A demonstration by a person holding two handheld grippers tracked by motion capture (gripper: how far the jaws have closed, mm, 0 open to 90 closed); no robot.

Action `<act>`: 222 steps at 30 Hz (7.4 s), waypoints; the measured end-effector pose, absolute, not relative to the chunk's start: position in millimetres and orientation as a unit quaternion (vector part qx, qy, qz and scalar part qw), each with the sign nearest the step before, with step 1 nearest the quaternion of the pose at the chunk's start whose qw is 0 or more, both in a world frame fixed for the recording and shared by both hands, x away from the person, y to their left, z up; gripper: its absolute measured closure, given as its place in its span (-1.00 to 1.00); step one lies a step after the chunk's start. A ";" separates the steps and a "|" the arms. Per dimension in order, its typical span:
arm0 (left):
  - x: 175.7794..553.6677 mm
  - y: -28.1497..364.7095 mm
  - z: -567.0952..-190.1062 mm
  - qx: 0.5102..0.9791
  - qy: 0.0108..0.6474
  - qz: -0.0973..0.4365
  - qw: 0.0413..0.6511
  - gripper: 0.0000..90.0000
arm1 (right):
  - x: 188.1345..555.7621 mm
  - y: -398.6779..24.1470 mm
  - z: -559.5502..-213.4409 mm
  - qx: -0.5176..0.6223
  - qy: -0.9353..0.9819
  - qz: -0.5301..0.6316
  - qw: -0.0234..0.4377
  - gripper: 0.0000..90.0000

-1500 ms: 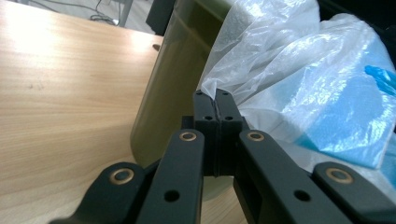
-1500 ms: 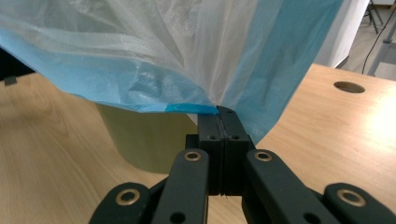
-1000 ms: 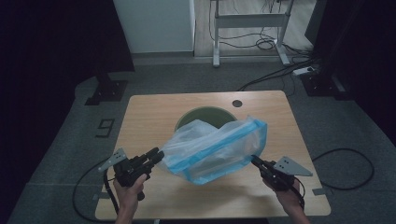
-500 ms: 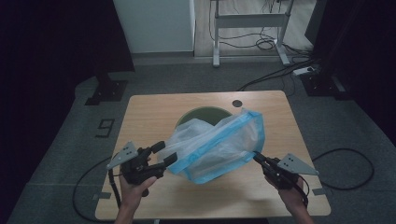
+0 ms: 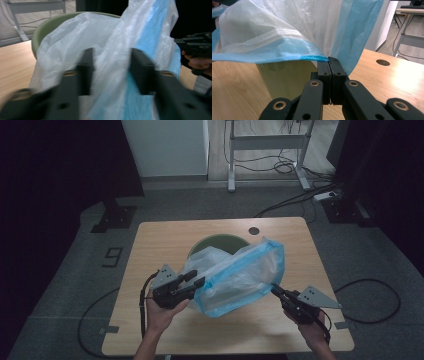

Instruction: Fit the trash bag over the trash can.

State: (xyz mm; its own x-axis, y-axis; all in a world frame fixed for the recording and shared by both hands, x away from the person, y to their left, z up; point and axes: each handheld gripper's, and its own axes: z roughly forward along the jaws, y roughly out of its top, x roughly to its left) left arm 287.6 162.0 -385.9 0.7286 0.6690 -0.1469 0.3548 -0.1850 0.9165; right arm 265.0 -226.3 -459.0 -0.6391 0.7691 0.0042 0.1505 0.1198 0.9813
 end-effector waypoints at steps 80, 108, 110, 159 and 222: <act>320.2 209.6 -382.4 0.666 0.393 0.153 0.616 1.00 | 348.0 -209.1 -412.0 0.348 0.704 0.605 0.134 0.46; 375.2 224.3 -387.2 0.666 0.444 0.174 0.574 1.00 | 383.4 -185.6 -385.8 0.389 0.689 0.537 0.291 0.98; 380.6 225.0 -392.6 0.668 0.451 0.168 0.568 1.00 | 390.1 -183.7 -388.8 0.396 0.690 0.533 0.289 0.98; 371.8 222.7 -440.7 0.695 0.469 0.134 0.528 0.98 | 290.1 -188.4 -410.3 0.314 0.705 0.604 0.198 -0.12; 358.2 208.0 -456.2 0.734 0.451 0.109 0.496 0.98 | 285.2 -150.3 -513.9 0.283 0.774 0.546 0.150 0.97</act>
